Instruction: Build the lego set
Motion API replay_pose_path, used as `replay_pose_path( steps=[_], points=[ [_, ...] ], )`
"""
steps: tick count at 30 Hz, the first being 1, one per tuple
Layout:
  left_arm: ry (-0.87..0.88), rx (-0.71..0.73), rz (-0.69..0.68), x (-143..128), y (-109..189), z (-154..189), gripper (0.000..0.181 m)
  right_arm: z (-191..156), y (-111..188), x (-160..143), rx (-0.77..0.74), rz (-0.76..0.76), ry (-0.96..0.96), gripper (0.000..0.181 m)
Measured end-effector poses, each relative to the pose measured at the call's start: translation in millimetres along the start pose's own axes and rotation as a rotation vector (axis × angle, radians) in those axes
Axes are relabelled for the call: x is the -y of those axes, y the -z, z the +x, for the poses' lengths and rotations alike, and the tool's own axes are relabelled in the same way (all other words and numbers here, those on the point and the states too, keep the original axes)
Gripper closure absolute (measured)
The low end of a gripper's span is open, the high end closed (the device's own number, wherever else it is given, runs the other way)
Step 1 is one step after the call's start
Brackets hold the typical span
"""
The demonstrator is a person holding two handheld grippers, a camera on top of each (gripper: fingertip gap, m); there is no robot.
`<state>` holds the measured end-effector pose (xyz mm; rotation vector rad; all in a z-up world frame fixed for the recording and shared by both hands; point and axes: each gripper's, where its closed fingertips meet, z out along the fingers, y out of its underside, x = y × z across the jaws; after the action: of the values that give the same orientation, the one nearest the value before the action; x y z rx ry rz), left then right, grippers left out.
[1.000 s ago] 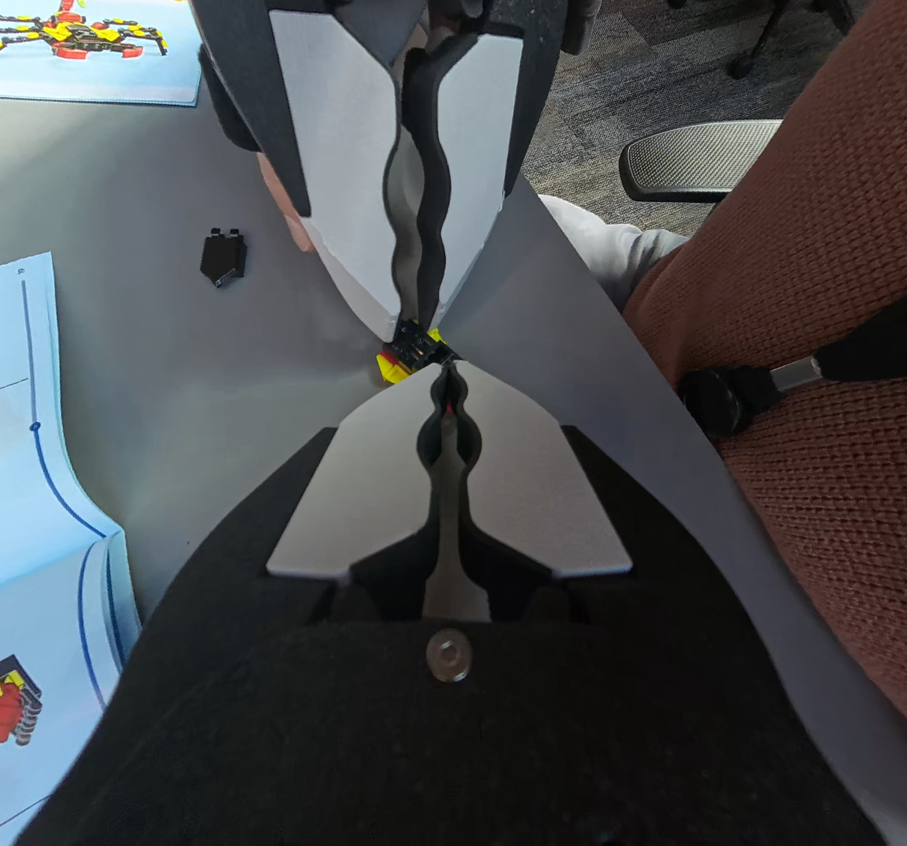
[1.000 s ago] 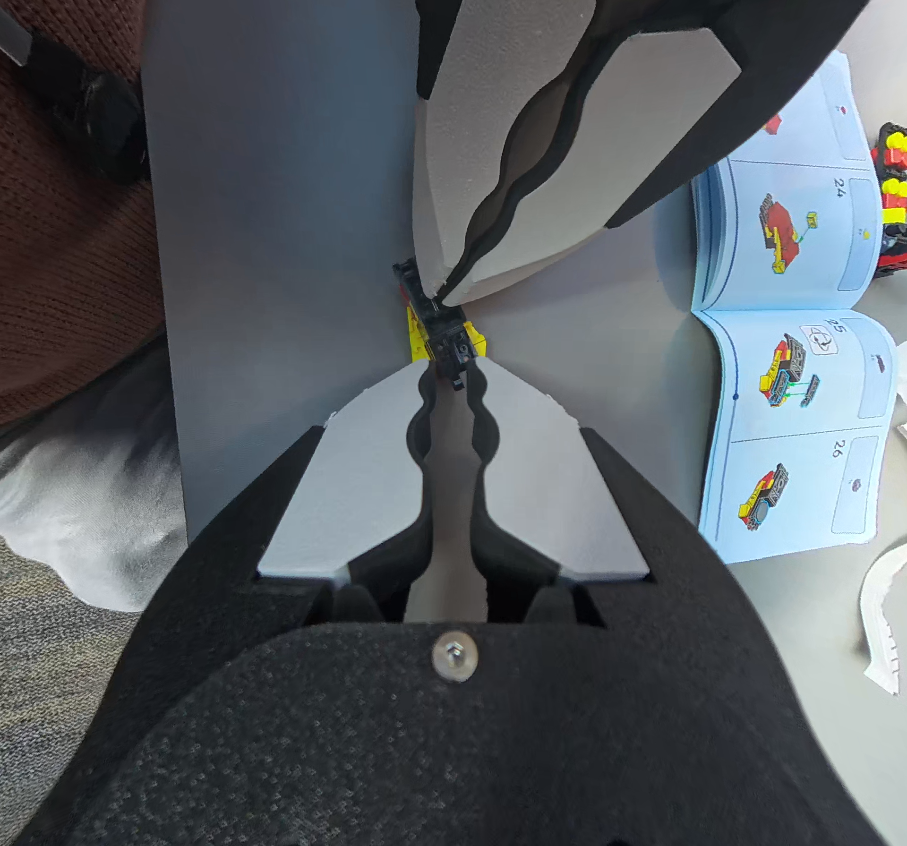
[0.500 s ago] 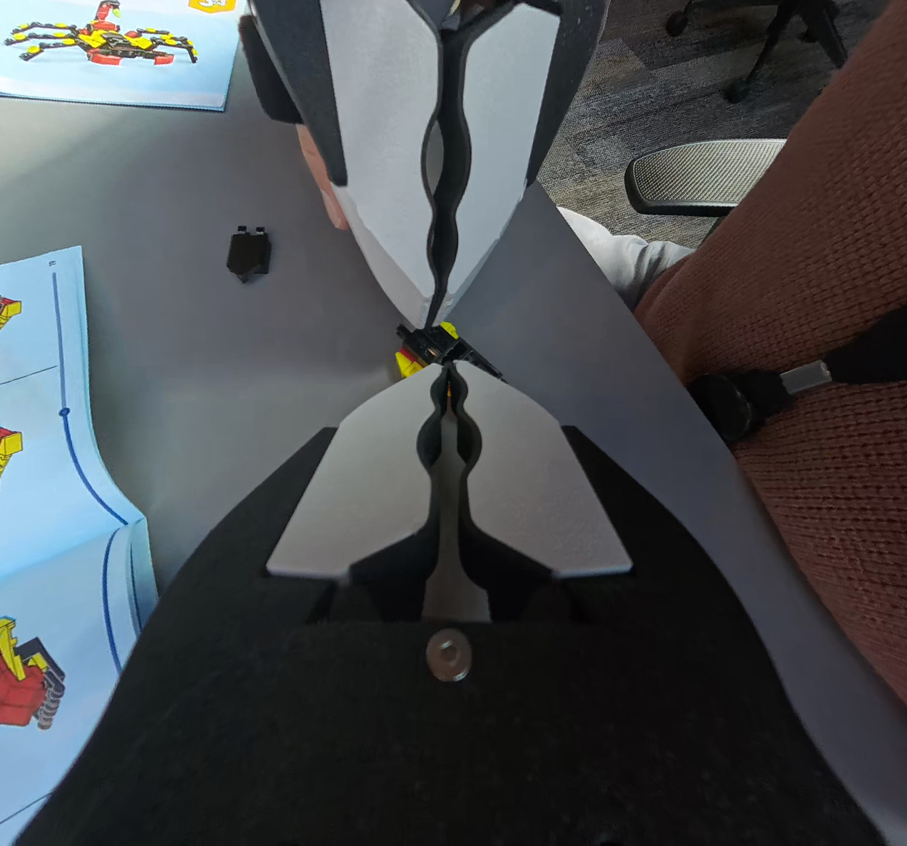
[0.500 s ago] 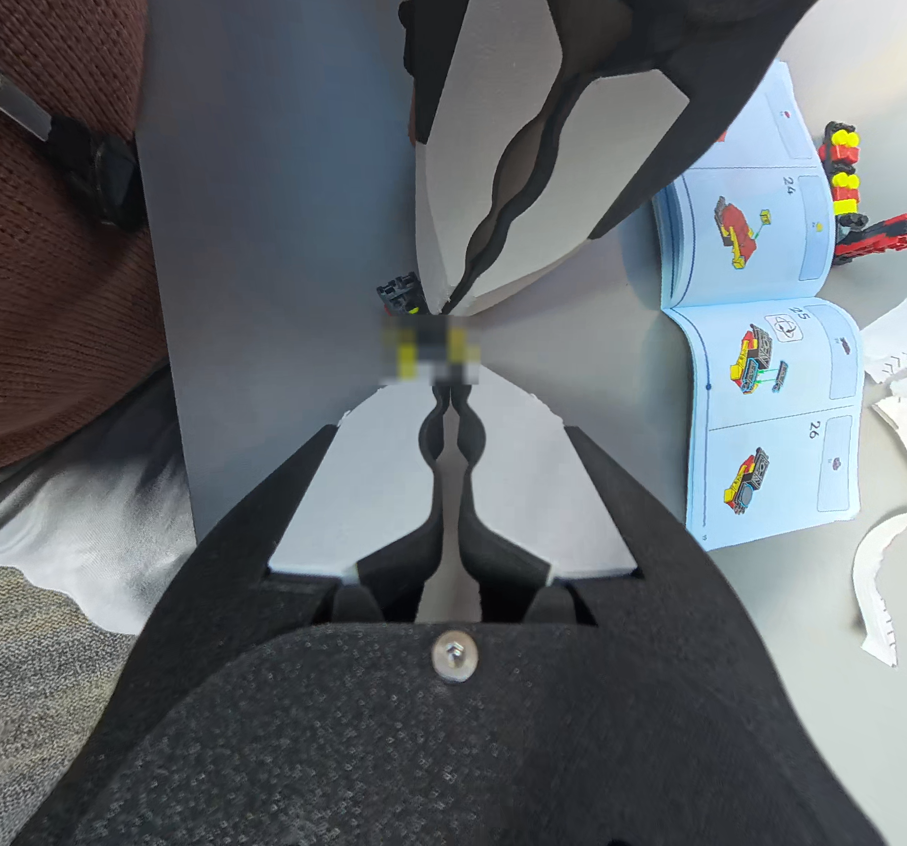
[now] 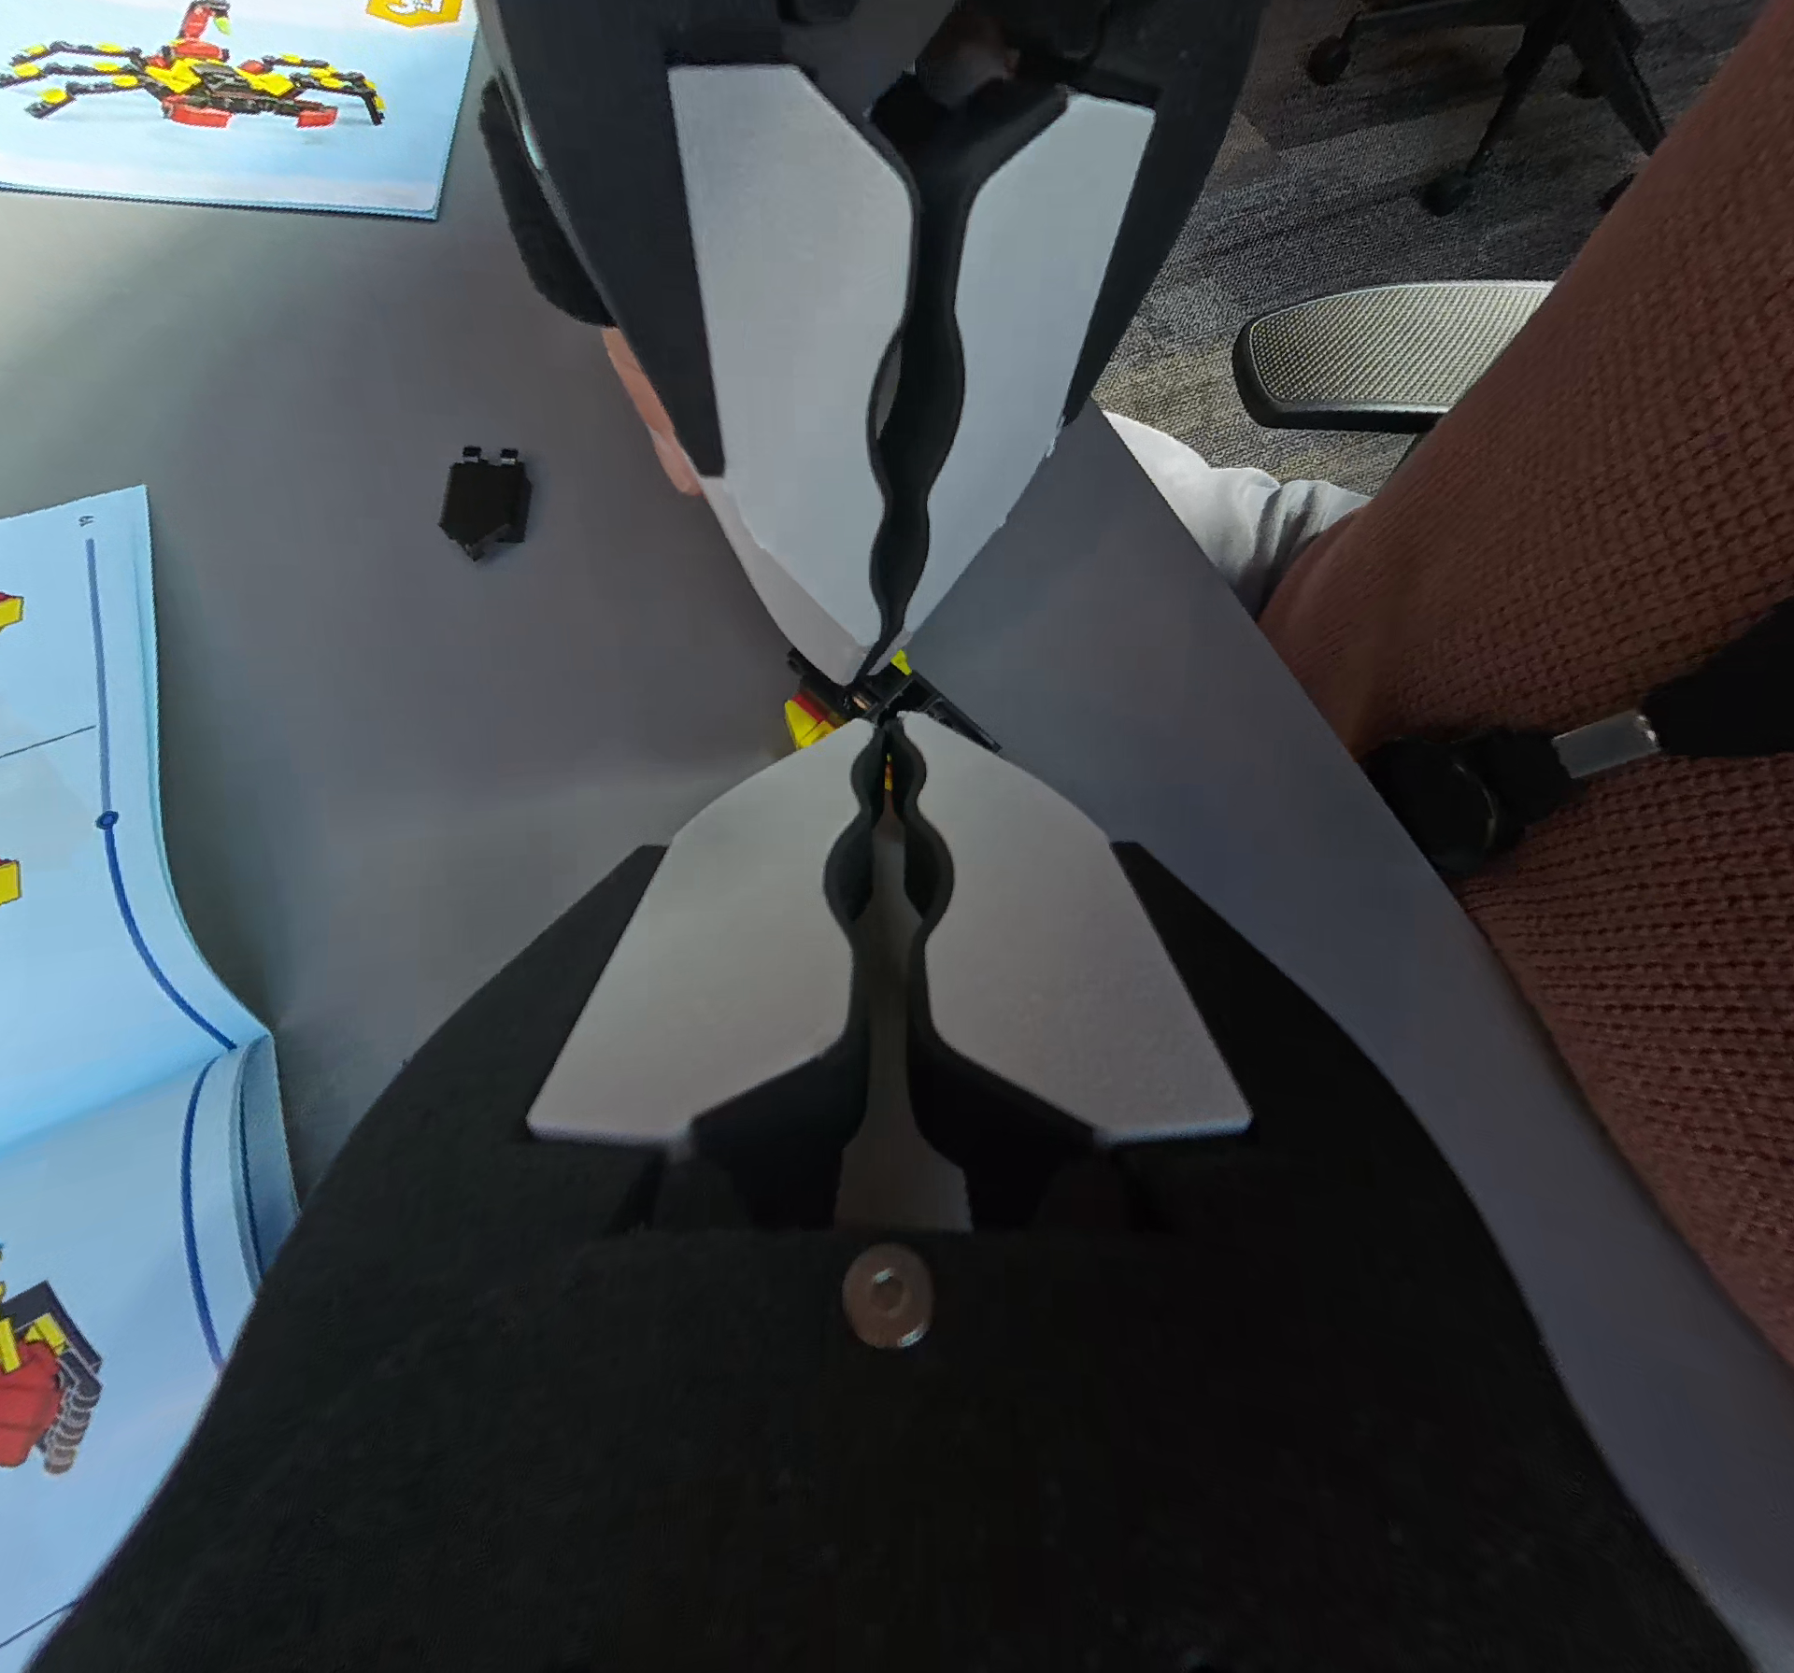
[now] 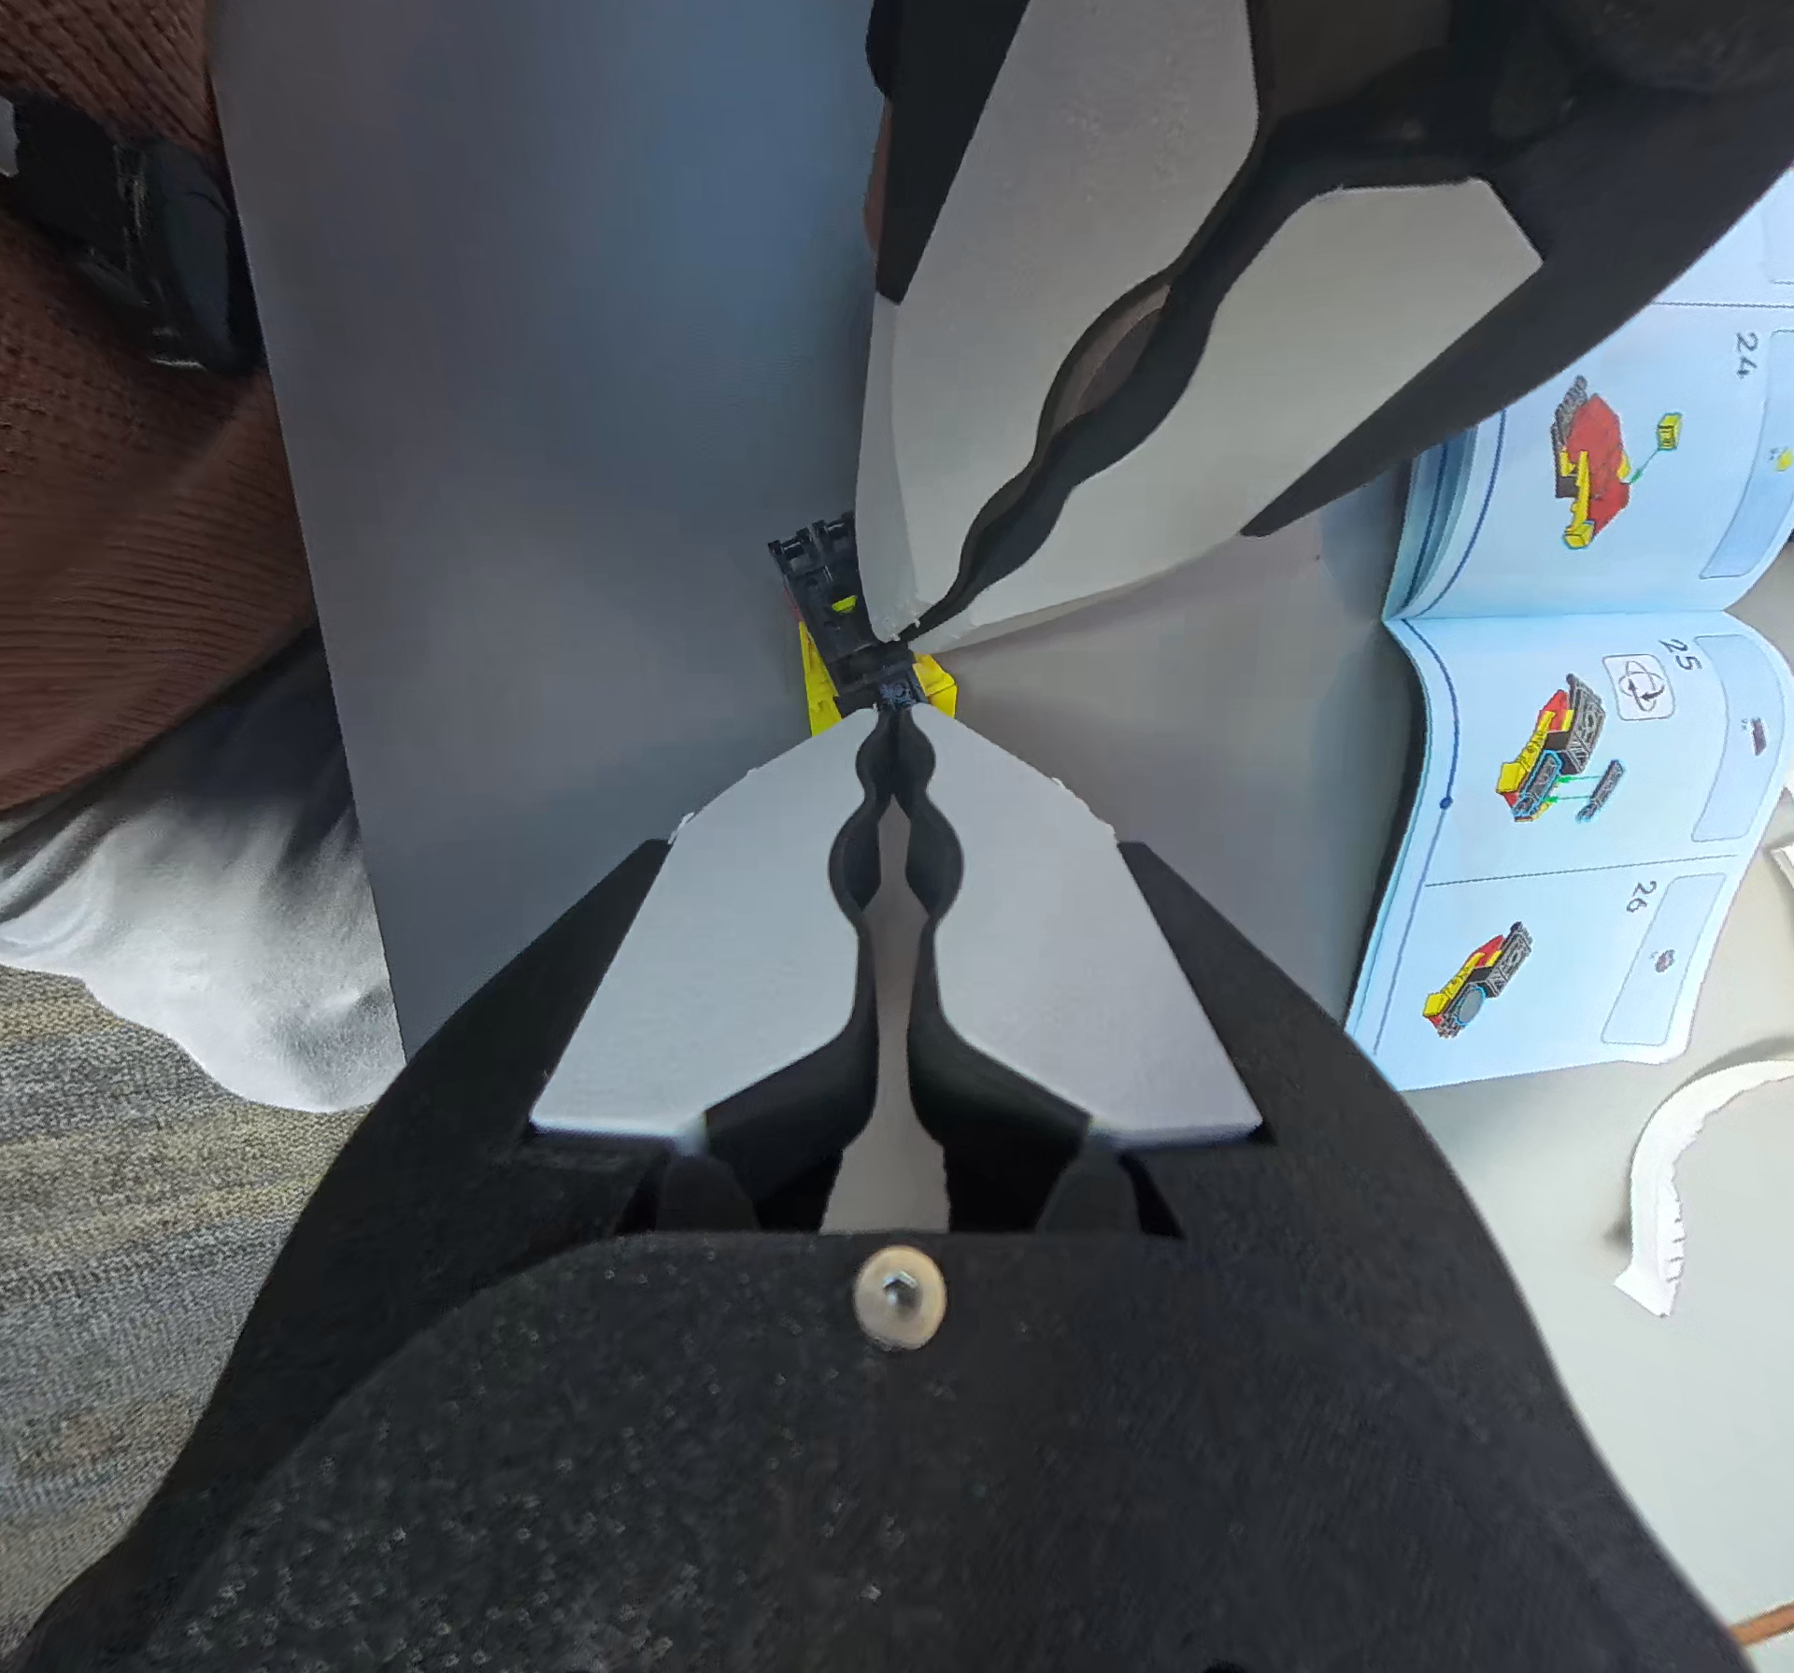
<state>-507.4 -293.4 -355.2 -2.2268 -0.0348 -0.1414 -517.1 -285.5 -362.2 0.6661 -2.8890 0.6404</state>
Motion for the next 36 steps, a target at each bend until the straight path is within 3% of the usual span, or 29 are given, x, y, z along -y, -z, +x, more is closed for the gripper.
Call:
replay_pose_path(
  steps=[19, 25, 36],
  points=[
    [0.016, 0.013, 0.035, -0.8, 0.9, 1.8, 0.181, -2.0, -1.9, 2.1, 0.003, -0.211, -0.005, 0.181],
    [0.011, 0.015, 0.034, -1.0, 1.0, 1.8, 0.181, -2.0, -2.1, 2.1, 0.034, -0.191, -0.067, 0.181],
    [0.005, 0.013, 0.027, -1.3, 1.5, 1.9, 0.18, -0.5, -2.2, 2.0, 0.022, -0.049, -0.396, 0.181]
  ],
)
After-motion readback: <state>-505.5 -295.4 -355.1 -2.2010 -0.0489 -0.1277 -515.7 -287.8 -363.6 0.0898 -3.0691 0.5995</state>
